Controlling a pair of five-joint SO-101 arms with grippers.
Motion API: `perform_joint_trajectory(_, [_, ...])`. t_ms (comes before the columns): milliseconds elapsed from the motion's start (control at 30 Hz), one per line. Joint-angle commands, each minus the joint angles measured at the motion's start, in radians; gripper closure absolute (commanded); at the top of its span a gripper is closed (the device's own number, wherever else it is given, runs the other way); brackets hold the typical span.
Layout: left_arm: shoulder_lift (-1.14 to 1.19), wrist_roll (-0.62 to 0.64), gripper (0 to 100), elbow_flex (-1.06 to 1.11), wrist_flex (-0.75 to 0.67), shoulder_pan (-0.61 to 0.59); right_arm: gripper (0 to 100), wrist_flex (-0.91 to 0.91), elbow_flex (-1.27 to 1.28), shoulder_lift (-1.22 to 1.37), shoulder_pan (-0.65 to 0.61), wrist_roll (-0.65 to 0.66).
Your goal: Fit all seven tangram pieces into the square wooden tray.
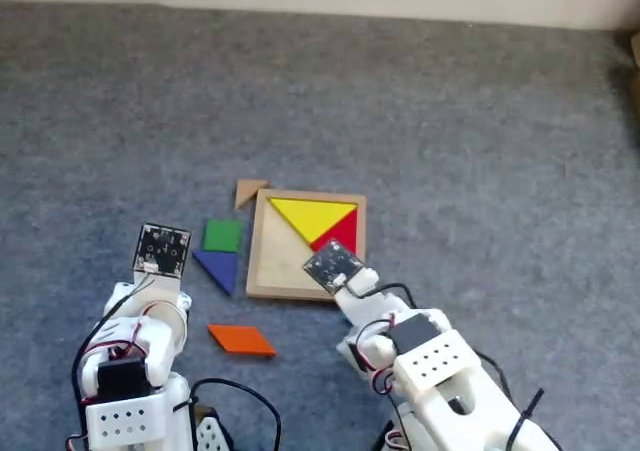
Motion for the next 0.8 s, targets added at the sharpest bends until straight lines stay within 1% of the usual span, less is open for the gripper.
perform_joint_trajectory(0, [-0.028, 0.005, 99, 0.021, 0.005, -0.01, 73.2, -0.031, -0.005, -0.028, -0.013, -0.011])
perform_joint_trajectory(200, [-0.028, 0.005, 99, 0.021, 0.005, -0.01, 73.8, -0.079, -0.004, -0.027, -0.015, -0.011])
perform_joint_trajectory(367, [-0.028, 0.005, 99, 0.021, 0.005, -0.01, 80.0, -0.079, -0.004, -0.027, -0.015, -0.011])
perform_joint_trajectory(767, [-0.028, 0.005, 99, 0.021, 0.005, -0.01, 80.7, -0.079, 0.065, -0.028, -0.015, -0.009])
